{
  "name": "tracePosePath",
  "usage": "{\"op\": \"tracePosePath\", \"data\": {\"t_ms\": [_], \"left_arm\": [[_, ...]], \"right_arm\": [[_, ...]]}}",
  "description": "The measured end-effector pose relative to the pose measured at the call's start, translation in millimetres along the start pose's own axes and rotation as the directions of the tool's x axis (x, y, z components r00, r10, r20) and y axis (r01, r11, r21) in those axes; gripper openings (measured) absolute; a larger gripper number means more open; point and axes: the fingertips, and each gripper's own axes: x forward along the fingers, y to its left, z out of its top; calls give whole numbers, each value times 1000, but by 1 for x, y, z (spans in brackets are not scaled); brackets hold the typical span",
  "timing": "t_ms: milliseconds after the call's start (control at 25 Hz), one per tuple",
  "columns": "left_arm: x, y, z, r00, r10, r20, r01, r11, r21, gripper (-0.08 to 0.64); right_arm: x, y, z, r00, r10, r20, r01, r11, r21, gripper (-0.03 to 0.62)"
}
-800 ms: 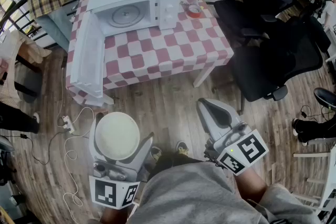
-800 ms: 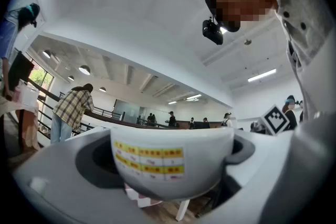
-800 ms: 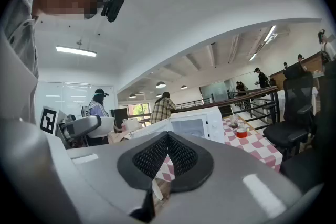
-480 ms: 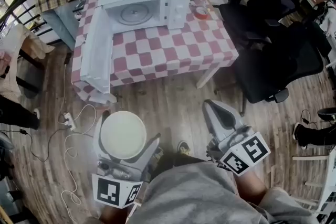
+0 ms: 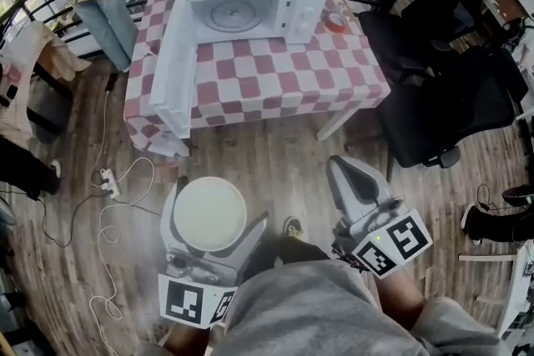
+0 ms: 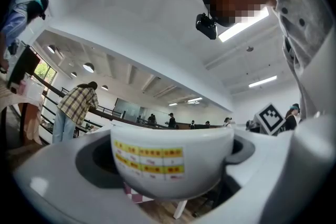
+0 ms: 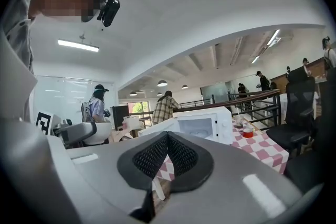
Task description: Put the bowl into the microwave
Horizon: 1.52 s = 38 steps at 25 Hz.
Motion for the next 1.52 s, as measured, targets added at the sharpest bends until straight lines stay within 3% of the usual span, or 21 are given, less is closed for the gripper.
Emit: {"op": "tracePosePath", "data": {"t_ms": [160, 520, 800, 1520], "left_arm": [[-4, 4, 2, 1000, -4, 11, 4, 1000, -2, 537], [0, 6, 1, 1000, -9, 8, 10, 1000, -23, 537], [17, 1, -8, 1000, -26, -10, 25, 1000, -12, 537], [159, -12, -18, 999, -6, -40, 7, 999, 43, 537]], "right_arm": [[3, 1, 3, 1000, 3, 1, -3, 1000, 9, -2], [20, 22, 6, 994, 112, -16, -112, 994, 8, -2], [29, 4, -4, 994, 103, -27, -103, 994, 20, -2], [73, -132, 14, 994, 106, 10, -106, 991, 83, -2]]}}
